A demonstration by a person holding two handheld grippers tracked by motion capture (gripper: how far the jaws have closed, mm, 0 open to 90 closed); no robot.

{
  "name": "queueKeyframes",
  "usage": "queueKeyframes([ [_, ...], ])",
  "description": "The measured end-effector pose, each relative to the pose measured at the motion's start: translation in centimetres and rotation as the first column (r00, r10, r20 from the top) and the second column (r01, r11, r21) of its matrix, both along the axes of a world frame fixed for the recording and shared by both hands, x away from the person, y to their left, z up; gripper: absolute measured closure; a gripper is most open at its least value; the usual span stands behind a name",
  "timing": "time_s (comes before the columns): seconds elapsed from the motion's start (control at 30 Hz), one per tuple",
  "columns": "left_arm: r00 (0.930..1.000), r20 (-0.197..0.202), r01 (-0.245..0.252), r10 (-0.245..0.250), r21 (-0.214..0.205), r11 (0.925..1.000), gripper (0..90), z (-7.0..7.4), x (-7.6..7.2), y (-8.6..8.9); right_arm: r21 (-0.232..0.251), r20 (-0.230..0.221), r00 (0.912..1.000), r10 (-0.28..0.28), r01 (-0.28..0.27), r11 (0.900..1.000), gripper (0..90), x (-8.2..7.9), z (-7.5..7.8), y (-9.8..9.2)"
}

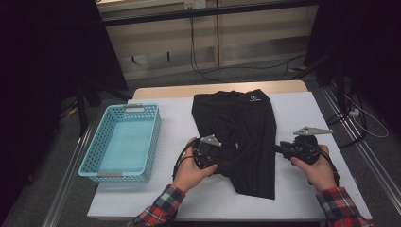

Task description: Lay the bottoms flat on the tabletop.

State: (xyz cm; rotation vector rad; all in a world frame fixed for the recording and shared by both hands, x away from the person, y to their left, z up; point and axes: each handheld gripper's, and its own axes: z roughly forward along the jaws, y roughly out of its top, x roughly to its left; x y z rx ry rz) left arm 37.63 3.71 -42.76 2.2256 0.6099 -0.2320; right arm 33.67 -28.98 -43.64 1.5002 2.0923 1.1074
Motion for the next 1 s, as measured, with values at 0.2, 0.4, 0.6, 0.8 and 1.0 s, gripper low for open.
queueKeyframes([
  [0.2,0.9998,0.006,0.017,-0.017,0.014,0.9998,88.6,-0.1,-0.3,-0.6,-0.04,-0.075,0.9967,0.03,-0.033,0.9986,66.3,0.0,-1.1,1.0],
  [0.4,0.9998,0.002,0.021,-0.021,0.011,0.9997,88.6,-0.1,-0.2,-0.6,-0.07,-0.088,0.9944,0.059,-0.065,0.9954,72.6,-0.3,-1.5,1.7],
  [0.6,0.9995,0.006,0.032,-0.032,0.011,0.9994,88.6,0.0,-0.4,-0.8,-0.049,-0.095,0.9929,0.072,-0.077,0.9958,89.6,-0.5,-1.6,1.8],
  [0.8,0.9987,0.011,0.049,-0.049,-0.003,0.9988,88.6,0.4,-0.7,-1.1,-0.059,-0.108,0.9901,0.091,-0.098,0.9935,90.0,-0.5,-1.3,1.4],
  [1.0,0.9982,0.001,0.059,-0.059,-0.029,0.9978,88.6,0.3,-1.2,-1.6,-0.067,-0.088,0.9945,0.057,-0.063,0.9958,90.0,-1.0,-0.4,-0.4],
])
